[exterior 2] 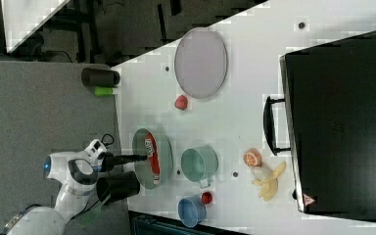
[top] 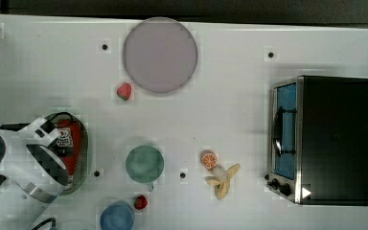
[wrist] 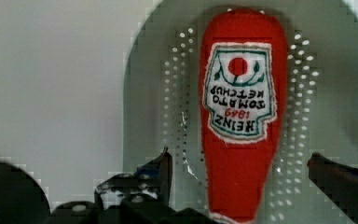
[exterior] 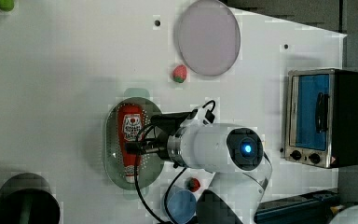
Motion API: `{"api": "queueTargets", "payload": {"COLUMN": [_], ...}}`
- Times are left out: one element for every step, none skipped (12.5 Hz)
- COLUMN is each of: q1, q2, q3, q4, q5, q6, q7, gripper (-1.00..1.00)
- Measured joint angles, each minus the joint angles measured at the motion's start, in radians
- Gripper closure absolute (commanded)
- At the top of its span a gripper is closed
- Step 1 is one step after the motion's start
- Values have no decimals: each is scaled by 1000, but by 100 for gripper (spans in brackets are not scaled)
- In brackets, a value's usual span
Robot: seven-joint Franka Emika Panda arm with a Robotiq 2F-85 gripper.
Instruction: Pick ketchup from strainer and place it on the table
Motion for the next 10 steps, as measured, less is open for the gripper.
{"api": "queueTargets", "payload": {"q1": [-2, -7, -9, -7, 1, 7, 11, 12, 15, 17], "q2": [19, 36, 49, 66, 81, 104, 128, 156, 181, 201], "q3": [-3, -3, -6, -12, -28, -42, -52, -58, -65, -71], "q4": [-2, -2, -2, -2, -6, -8, -2, 2, 8, 12], "q5": [-10, -37, -84, -140, -169, -181, -194, -210, -224, -225], "q6": [20, 31, 37, 45, 66, 95, 103, 123, 144, 154], "q7": [31, 63, 93, 114, 133, 150, 158, 165, 176, 176], "gripper": [-100, -100, -100, -100, -100, -100, -100, -100, -91, -68]}}
